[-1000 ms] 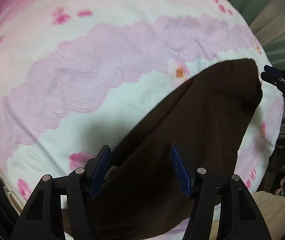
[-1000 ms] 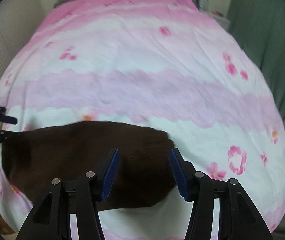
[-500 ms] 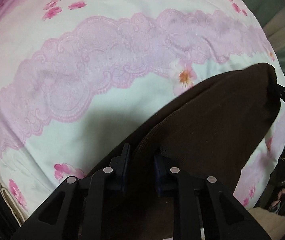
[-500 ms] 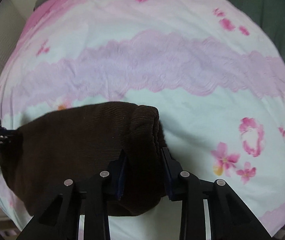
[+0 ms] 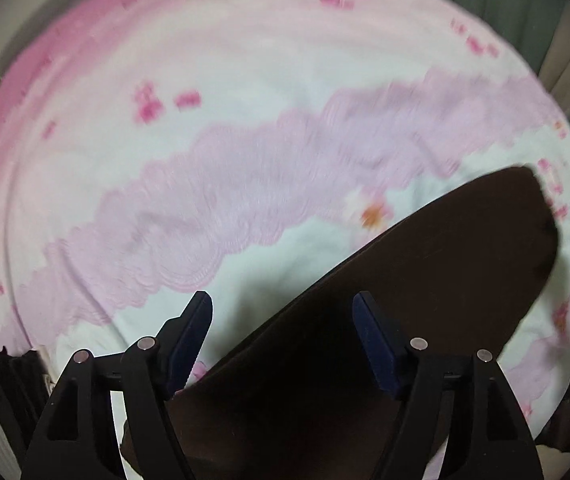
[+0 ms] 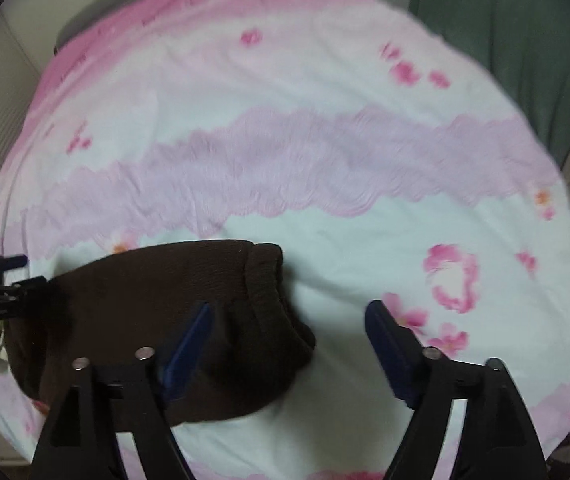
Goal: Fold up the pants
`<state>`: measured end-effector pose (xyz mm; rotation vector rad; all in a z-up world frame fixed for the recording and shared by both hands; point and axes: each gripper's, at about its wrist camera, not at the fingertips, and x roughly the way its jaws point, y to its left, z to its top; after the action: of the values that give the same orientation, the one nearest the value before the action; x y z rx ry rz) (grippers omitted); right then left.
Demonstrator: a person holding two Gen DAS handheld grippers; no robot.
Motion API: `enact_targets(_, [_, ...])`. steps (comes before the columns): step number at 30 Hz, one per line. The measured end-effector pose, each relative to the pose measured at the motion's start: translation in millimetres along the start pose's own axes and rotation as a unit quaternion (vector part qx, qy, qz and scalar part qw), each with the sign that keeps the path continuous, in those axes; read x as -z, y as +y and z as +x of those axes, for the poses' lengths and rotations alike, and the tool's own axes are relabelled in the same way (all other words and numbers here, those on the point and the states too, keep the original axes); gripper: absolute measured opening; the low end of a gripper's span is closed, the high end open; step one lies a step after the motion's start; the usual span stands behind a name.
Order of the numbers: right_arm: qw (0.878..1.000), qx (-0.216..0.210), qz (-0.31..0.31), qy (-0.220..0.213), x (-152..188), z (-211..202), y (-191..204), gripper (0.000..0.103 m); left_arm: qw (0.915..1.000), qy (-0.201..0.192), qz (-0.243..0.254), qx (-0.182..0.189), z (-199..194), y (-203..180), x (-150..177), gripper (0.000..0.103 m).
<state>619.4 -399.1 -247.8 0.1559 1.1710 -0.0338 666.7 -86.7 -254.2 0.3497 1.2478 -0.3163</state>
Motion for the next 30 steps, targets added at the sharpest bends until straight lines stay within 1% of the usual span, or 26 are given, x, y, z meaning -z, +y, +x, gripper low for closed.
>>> enact_targets(2, [1.0, -0.001, 0.002, -0.009, 9, -7, -1, 0.079, 0.9996, -0.022, -0.016, 0.01, -19, -10, 11, 0.072])
enact_targets(3, [1.0, -0.006, 0.007, -0.01, 16, -8, -6, 0.079, 0.9991, -0.028, -0.025, 0.017, -23, -16, 16, 0.073])
enact_targets(5, [1.0, -0.012, 0.026, -0.011, 28, -4, -14, 0.079, 0.9985, -0.03, -0.039, 0.024, -29, -30, 26, 0.073])
enact_targets(7, [0.997, -0.023, 0.067, -0.012, 38, 2, -29, 0.079, 0.9974, -0.024, -0.058, 0.036, -31, -40, 39, 0.073])
enact_targets(10, [0.992, -0.042, 0.121, -0.011, 44, 20, -41, 0.079, 0.9937, 0.005, -0.087, 0.07, -19, -56, 52, 0.073])
enact_targets(11, [0.988, -0.048, 0.144, -0.009, 44, 28, -46, 0.079, 0.9927, 0.012, -0.094, 0.076, -17, -61, 57, 0.073])
enact_targets(12, [0.983, -0.062, 0.172, -0.007, 44, 36, -50, 0.078, 0.9922, 0.016, -0.096, 0.077, -18, -63, 62, 0.073])
enact_targets(13, [0.976, -0.081, 0.204, -0.003, 45, 42, -55, 0.076, 0.9922, 0.02, -0.097, 0.076, -16, -68, 65, 0.073])
enact_targets(15, [0.968, -0.099, 0.232, -0.004, 46, 48, -56, 0.076, 0.9927, 0.025, -0.091, 0.074, -14, -75, 68, 0.073])
enact_targets(17, [0.967, -0.113, 0.229, 0.001, 46, 57, -52, 0.076, 0.9935, 0.026, -0.086, 0.07, -15, -79, 68, 0.073])
enact_targets(19, [0.964, -0.124, 0.234, 0.022, 48, 73, -50, 0.076, 0.9939, 0.025, -0.087, 0.063, -14, -80, 66, 0.073])
enact_targets(21, [0.961, -0.127, 0.244, 0.036, 50, 87, -51, 0.075, 0.9936, 0.024, -0.093, 0.059, -15, -79, 62, 0.073])
enact_targets(22, [0.959, -0.129, 0.247, 0.044, 51, 93, -51, 0.073, 0.9935, 0.023, -0.095, 0.058, -14, -78, 61, 0.073])
enact_targets(23, [0.957, -0.135, 0.251, 0.055, 53, 103, -52, 0.072, 0.9936, 0.023, -0.096, 0.054, -14, -78, 60, 0.073])
enact_targets(24, [0.952, -0.145, 0.262, 0.064, 56, 112, -53, 0.069, 0.9937, 0.023, -0.097, 0.051, -14, -77, 60, 0.073])
enact_targets(26, [0.944, -0.162, 0.282, 0.065, 60, 122, -55, 0.069, 0.9937, 0.028, -0.099, 0.044, -11, -77, 62, 0.073])
enact_targets(28, [0.941, -0.166, 0.287, 0.067, 60, 131, -54, 0.069, 0.9931, 0.038, -0.102, 0.042, -7, -76, 66, 0.073])
enact_targets(29, [0.941, -0.167, 0.286, 0.067, 60, 133, -53, 0.069, 0.9928, 0.043, -0.104, 0.04, -4, -76, 68, 0.073])
enact_targets(30, [0.944, -0.163, 0.278, 0.068, 58, 135, -49, 0.067, 0.9925, 0.047, -0.106, 0.037, -2, -76, 71, 0.073])
